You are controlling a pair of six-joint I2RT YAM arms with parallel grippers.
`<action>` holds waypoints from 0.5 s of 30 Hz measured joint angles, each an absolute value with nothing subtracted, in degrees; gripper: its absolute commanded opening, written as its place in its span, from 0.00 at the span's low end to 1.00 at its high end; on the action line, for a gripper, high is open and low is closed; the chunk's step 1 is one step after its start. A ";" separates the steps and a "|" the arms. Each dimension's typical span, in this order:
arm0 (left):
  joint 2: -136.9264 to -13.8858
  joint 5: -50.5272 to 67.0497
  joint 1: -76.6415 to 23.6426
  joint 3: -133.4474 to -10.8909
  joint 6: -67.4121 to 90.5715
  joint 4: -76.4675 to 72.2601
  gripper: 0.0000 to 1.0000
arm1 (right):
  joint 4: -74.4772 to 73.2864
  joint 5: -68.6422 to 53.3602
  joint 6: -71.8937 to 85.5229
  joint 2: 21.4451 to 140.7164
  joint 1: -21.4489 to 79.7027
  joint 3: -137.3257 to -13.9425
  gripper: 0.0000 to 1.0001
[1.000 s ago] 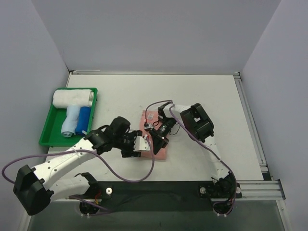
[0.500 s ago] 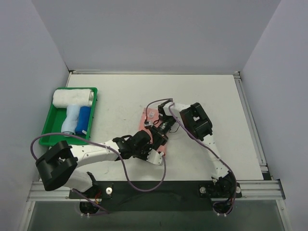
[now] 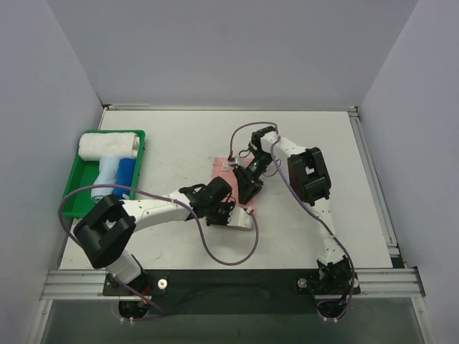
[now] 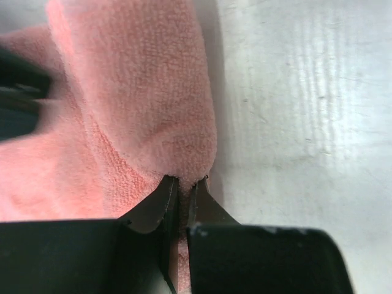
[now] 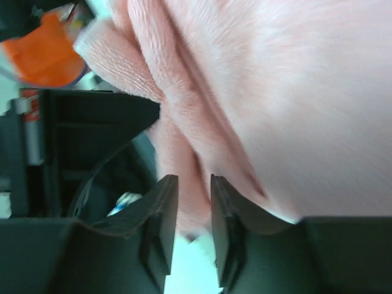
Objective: Roll the towels
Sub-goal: Roll the towel
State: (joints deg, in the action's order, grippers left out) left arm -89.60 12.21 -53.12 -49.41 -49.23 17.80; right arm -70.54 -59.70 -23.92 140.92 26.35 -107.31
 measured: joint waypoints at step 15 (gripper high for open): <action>-114.41 38.59 -40.71 -80.07 -51.29 56.66 0.00 | -62.48 -48.23 -24.03 98.94 10.98 -99.48 0.48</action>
State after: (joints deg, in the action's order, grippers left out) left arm -114.41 38.59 -40.71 -80.07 -51.29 56.66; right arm -62.48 -48.23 -24.03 98.94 10.98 -99.48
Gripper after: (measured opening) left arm 0.116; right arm 0.458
